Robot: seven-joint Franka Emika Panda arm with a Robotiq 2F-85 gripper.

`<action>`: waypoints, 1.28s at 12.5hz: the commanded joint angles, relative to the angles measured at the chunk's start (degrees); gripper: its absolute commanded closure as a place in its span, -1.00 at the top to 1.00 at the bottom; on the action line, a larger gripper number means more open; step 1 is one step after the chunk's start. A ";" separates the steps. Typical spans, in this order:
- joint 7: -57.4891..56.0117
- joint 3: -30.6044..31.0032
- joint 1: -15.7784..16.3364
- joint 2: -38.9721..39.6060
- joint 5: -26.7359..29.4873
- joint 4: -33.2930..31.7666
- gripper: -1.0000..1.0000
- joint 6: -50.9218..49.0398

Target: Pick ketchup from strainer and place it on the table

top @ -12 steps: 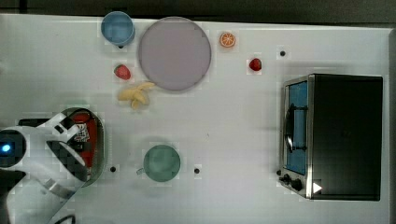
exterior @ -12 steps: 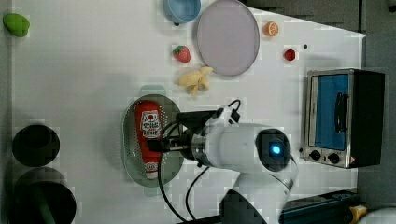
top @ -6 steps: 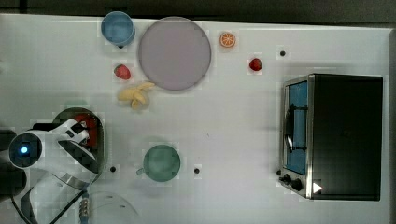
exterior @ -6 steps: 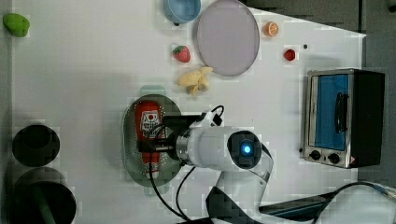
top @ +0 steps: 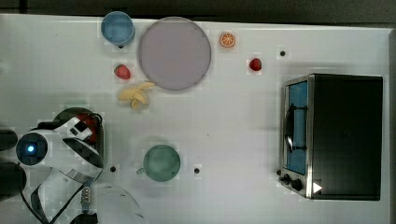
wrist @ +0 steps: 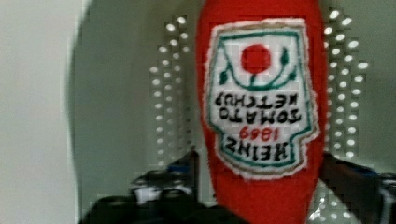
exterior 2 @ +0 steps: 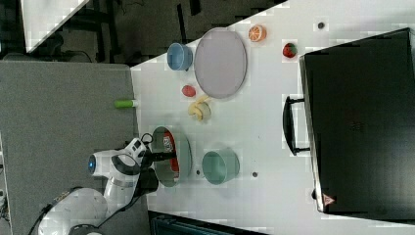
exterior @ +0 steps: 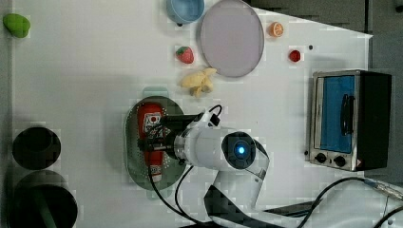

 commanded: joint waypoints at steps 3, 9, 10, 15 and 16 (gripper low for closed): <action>3.11 0.35 0.01 -3.09 0.32 0.38 0.13 -0.56; 1.10 6.93 -5.51 -17.67 13.83 -0.38 0.13 -10.27; -1.41 7.48 -6.31 -19.88 16.89 -0.01 0.13 -13.18; -16.25 7.29 -11.05 -27.37 27.98 4.07 0.13 -25.12; -17.74 7.05 -12.42 -28.53 28.37 4.89 0.13 -27.55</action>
